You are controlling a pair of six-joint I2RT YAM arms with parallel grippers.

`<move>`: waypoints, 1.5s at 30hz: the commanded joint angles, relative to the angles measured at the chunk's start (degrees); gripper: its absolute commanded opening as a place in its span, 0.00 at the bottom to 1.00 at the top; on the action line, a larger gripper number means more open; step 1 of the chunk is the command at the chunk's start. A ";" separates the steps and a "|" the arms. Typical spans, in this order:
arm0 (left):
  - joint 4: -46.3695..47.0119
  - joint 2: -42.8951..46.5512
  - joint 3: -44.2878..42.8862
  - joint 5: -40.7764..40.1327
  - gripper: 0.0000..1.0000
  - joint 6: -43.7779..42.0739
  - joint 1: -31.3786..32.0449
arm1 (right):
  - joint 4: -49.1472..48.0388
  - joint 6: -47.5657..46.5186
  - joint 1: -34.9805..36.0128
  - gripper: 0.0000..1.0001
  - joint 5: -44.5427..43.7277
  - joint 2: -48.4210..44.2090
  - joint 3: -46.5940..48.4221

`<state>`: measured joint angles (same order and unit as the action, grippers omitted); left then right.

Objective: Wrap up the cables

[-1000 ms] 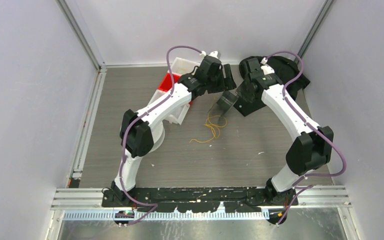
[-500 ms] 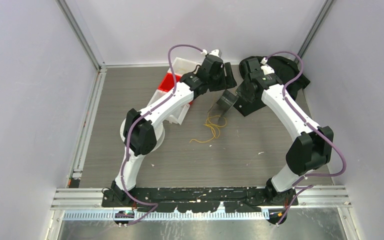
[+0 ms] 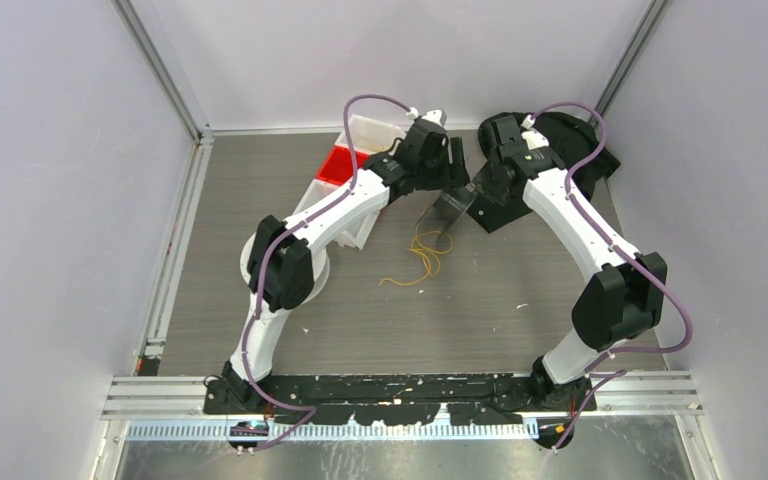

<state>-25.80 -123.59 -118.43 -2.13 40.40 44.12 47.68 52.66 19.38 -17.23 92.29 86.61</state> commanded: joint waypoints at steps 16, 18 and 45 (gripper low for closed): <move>3.70 2.99 2.07 -0.93 0.56 -4.97 -0.17 | -1.10 0.71 0.34 0.01 0.86 -0.02 2.16; 3.82 3.09 2.41 -1.11 0.53 -5.06 -0.17 | -1.10 0.75 0.34 0.00 0.87 -0.02 2.16; 6.88 5.53 5.67 -7.89 0.09 -12.95 2.02 | -0.99 2.24 0.42 0.01 2.64 -1.00 1.72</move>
<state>-21.30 -121.99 -113.47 -8.91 28.10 45.91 46.94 53.65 19.44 -15.70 92.29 86.63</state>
